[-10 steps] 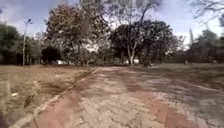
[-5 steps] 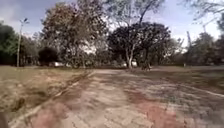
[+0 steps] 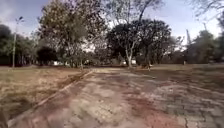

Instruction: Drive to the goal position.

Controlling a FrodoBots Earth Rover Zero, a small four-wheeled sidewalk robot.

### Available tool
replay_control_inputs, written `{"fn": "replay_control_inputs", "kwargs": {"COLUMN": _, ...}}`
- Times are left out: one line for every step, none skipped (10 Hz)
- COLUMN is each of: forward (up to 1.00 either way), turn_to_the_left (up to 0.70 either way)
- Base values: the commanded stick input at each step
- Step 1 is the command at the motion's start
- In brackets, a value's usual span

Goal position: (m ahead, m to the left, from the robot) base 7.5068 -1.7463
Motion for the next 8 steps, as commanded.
{"fn": "replay_control_inputs", "kwargs": {"forward": 0.85, "turn_to_the_left": 0.00}}
{"fn": "replay_control_inputs", "kwargs": {"forward": 0.85, "turn_to_the_left": 0.00}}
{"fn": "replay_control_inputs", "kwargs": {"forward": 0.85, "turn_to_the_left": 0.00}}
{"fn": "replay_control_inputs", "kwargs": {"forward": 0.85, "turn_to_the_left": 0.00}}
{"fn": "replay_control_inputs", "kwargs": {"forward": 0.85, "turn_to_the_left": 0.00}}
{"fn": "replay_control_inputs", "kwargs": {"forward": 0.85, "turn_to_the_left": 0.00}}
{"fn": "replay_control_inputs", "kwargs": {"forward": 0.85, "turn_to_the_left": 0.00}}
{"fn": "replay_control_inputs", "kwargs": {"forward": 0.85, "turn_to_the_left": 0.00}}
